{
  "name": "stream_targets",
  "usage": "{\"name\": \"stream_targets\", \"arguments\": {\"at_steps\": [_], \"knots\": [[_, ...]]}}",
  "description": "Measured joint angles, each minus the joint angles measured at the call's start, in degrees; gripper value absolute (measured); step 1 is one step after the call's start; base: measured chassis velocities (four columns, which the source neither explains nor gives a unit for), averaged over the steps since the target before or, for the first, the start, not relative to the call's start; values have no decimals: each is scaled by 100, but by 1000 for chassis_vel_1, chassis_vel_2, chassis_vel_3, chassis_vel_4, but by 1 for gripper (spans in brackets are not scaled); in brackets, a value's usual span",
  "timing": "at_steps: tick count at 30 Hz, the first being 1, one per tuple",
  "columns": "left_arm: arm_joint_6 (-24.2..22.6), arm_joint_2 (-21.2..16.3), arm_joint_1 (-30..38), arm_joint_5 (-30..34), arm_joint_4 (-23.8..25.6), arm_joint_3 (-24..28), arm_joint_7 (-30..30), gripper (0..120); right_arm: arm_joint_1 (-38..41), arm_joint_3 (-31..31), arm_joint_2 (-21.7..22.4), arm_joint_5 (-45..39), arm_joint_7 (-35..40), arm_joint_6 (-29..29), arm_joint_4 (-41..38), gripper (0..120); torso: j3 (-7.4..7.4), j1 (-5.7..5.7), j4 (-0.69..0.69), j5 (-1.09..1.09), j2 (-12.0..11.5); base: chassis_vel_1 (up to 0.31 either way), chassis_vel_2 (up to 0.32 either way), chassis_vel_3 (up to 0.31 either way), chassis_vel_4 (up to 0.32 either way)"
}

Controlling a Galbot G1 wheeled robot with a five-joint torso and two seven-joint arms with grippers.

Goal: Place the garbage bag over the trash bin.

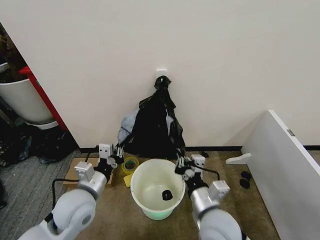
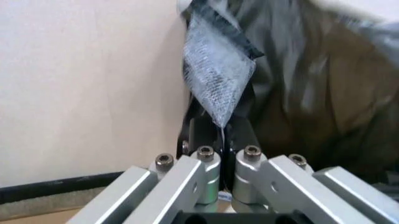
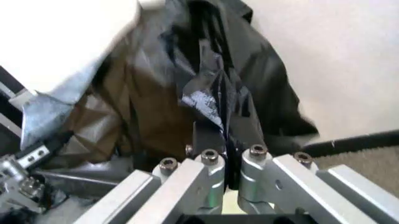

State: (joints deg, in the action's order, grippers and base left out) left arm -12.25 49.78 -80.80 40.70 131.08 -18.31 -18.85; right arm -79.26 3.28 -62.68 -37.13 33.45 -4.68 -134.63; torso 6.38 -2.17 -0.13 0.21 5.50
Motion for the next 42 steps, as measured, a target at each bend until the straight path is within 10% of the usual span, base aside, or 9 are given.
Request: {"name": "stream_targets", "arguments": {"at_steps": [15, 22, 42], "knots": [[67, 28, -652, 90, 1201, -99, -33, 0, -272, -269, 105, -291, 332, -393, -876, 0, 0, -1, 0, 1, 0, 0, 0, 0, 0], [-533, -181, -686, 657, 1252, -110, -567, 0, -195, -555, 502, -1468, 944, -1065, -896, 0, 1, -1, 1, 1, 0, 0, 0, 0, 0], [-676, 54, -571, 1564, 1230, -175, -683, 0, -118, -982, 621, -1079, 329, -791, -874, 0, 1, -1, 1, 0, 0, 0, 0, 0, 0]]}}
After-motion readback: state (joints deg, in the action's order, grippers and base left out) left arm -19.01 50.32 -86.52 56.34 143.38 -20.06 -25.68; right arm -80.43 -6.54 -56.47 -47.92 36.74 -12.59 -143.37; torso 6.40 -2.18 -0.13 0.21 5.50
